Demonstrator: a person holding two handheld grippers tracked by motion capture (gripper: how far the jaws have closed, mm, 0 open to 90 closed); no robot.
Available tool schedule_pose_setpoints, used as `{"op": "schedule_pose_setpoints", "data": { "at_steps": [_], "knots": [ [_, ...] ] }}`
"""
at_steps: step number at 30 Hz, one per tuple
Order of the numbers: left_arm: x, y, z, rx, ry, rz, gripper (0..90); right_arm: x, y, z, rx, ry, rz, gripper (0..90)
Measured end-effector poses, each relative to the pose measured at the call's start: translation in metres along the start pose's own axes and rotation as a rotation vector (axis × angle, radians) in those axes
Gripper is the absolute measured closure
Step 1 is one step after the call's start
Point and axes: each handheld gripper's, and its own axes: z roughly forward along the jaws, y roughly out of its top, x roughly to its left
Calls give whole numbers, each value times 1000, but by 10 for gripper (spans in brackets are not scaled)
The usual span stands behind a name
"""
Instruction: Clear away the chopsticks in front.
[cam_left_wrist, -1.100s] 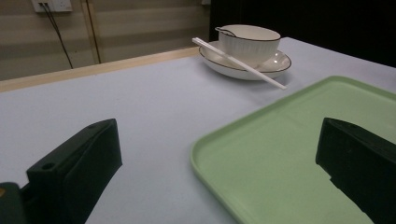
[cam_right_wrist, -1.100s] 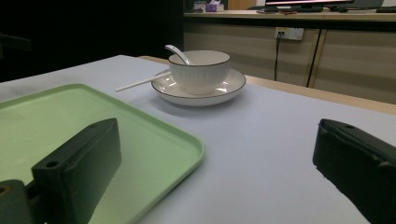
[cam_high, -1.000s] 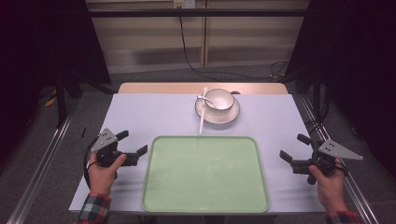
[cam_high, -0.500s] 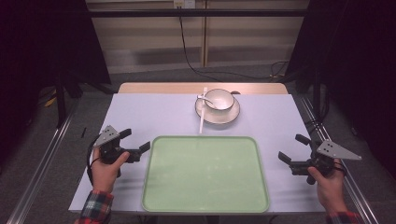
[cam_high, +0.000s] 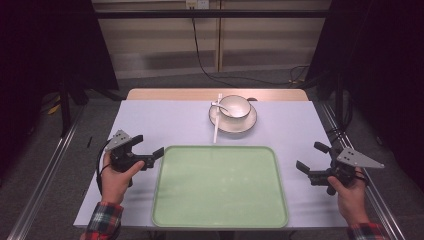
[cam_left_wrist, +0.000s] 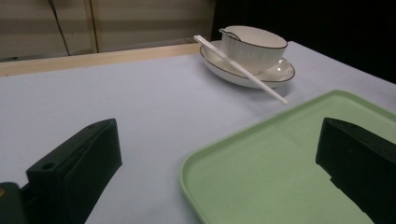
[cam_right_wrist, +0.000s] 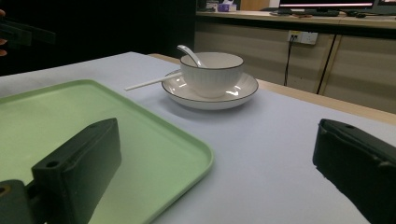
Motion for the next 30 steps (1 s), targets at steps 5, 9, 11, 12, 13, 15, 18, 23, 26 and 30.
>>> {"op": "schedule_pose_setpoints", "data": {
  "at_steps": [5, 9, 11, 12, 13, 15, 18, 23, 26, 30],
  "knots": [
    [2, 3, 4, -12, 15, -9, 0, 0, 0, 3, 0, 11, -8, 5],
    [1, 9, 10, -20, 21, -21, 0, 0, 1, 3, 0, 8, 1, 5],
    [0, 11, 14, -26, 11, -28, 0, 0, 1, 2, 0, 7, -1, 5],
    [-1, 13, 16, -26, 15, -31, 0, 0, 1, 2, -1, 5, -2, 6],
    [-1, 14, 18, -25, 12, -36, 0, 0, 1, 2, -3, 5, -1, 6],
    [-1, 17, 23, -16, 13, -42, 0, 1, 1, 2, -3, 8, -5, 6],
    [-2, 20, 32, -4, 7, -46, 0, 1, 1, 2, 0, 4, -4, 6],
    [-1, 24, 47, 17, 23, -45, 0, 2, 2, 2, 1, 12, -12, 6],
    [-1, 26, 55, 12, 8, -72, 1, 2, 1, 3, 4, 14, -15, 6],
    [-2, 30, 64, -1, 21, -69, 17, 3, 1, 3, 10, 17, -19, 7]
  ]
}}
